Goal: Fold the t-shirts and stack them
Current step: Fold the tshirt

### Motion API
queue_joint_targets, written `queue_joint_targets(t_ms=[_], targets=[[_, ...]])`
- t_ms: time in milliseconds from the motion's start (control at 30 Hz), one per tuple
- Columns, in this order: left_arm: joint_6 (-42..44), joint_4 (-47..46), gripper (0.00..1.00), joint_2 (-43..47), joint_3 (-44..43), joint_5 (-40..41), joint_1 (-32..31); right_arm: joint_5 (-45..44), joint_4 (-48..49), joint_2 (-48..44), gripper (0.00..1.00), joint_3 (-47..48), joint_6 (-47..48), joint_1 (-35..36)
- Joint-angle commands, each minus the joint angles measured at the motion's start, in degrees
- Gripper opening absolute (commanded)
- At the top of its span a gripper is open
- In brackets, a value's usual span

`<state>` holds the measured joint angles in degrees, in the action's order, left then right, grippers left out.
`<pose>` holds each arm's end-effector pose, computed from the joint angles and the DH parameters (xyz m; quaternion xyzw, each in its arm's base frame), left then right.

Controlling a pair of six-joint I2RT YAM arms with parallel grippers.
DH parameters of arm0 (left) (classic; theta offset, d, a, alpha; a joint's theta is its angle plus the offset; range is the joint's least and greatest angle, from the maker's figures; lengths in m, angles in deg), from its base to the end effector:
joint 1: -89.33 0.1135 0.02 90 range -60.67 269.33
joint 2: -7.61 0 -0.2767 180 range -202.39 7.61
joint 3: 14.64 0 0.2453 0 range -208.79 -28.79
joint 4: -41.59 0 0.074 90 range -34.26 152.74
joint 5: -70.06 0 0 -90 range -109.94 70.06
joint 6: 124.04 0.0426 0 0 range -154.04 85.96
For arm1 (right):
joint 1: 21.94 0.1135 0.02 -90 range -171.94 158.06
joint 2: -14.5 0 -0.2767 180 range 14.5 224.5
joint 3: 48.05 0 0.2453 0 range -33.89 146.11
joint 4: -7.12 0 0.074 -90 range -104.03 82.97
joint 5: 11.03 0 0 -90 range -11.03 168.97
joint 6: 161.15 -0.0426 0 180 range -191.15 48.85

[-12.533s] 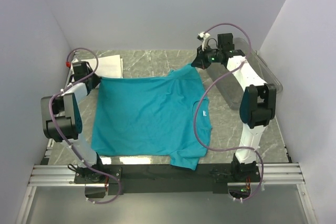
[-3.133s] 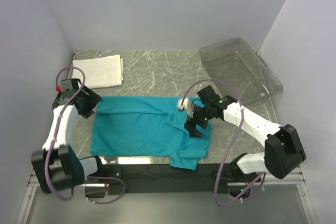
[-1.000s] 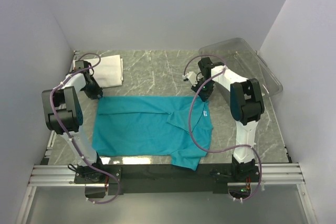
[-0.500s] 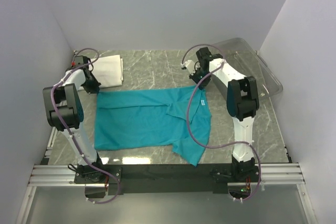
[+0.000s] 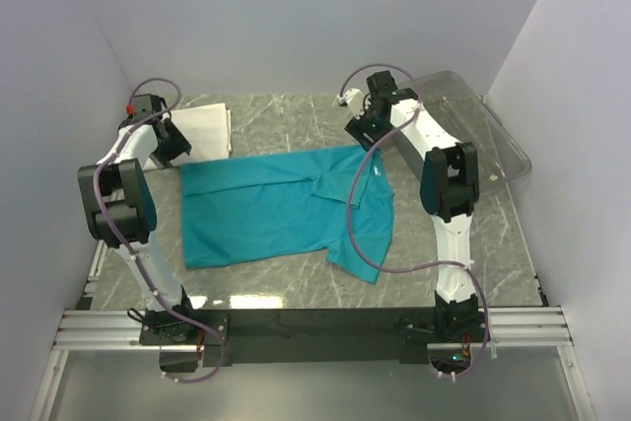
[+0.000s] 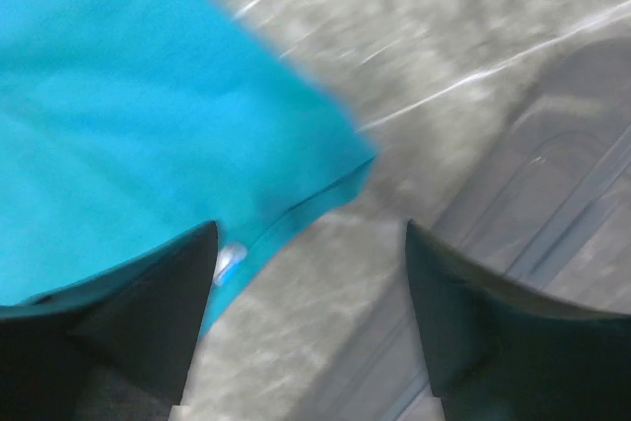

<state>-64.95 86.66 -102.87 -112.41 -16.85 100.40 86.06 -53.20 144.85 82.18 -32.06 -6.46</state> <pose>0.4100 0.0826 0.2201 -0.3510 0.8940 -0.0223 0.2777 0.4822 0.1390 0.2227 -0.4564 0.8505 0.0064 0.2615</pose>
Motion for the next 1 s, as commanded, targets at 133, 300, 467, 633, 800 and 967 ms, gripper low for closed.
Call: queue_joint_targets(t_ms=[133, 300, 467, 633, 800, 967], targets=[[-1.9, -0.6, 0.75, 23.7, 10.0, -1.5, 1.0, 21.4, 0.0, -26.1, 0.88, -24.4, 11.4, 0.0], [-8.7, 1.0, 0.78, 35.1, 23.9, -10.6, 1.8, 38.3, -6.6, -43.3, 0.90, -50.8, 30.6, 2.9], [-17.2, 12.1, 0.65, 41.9, 36.9, -11.2, 1.8, 36.8, -14.1, -49.3, 0.76, -63.1, 36.7, 7.7], [-29.0, 24.7, 0.61, 54.7, 44.6, -3.8, 1.2, 27.8, -0.2, -60.6, 0.72, -74.8, 22.4, 12.4], [-37.5, 32.9, 0.60, 55.5, 45.3, 2.2, -2.4, 24.4, 5.8, -60.8, 0.69, -77.1, 18.0, 12.3], [-39.9, 31.1, 0.59, 51.0, 45.6, 4.9, -2.6, 24.3, 7.4, -59.4, 0.68, -76.9, 15.6, 12.2]])
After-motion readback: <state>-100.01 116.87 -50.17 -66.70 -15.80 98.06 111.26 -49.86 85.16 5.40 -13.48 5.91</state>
